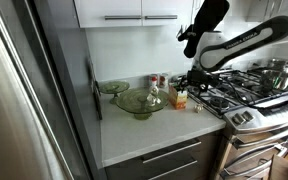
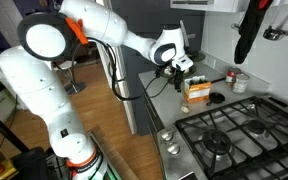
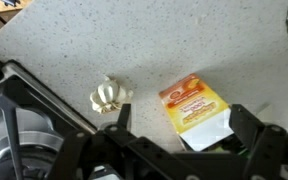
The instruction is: Lift the lid off the small tea pot and put it on the kitchen counter, pick up the small tea pot and put it on the tray, pick up the lid and put it back on the small teapot
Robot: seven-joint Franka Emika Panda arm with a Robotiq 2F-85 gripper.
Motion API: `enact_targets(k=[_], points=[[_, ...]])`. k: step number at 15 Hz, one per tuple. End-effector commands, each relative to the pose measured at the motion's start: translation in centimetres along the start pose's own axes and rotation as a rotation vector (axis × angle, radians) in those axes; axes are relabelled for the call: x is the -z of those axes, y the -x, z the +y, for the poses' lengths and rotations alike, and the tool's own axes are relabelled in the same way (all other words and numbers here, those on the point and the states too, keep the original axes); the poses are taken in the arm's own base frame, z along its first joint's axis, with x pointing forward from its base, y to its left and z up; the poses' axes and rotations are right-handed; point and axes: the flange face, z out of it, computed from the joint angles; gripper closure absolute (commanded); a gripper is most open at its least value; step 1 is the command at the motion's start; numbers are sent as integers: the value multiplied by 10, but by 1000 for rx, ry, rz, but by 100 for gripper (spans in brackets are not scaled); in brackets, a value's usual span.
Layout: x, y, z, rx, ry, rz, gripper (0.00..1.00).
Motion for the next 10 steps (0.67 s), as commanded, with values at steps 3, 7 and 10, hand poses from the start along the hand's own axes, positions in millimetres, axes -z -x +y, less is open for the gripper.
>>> enact_targets(k=[3, 7, 10], points=[[-14, 0, 17, -42, 4, 1, 0], [-14, -4, 18, -58, 11, 15, 0], [-27, -14, 26, -46, 39, 16, 0]])
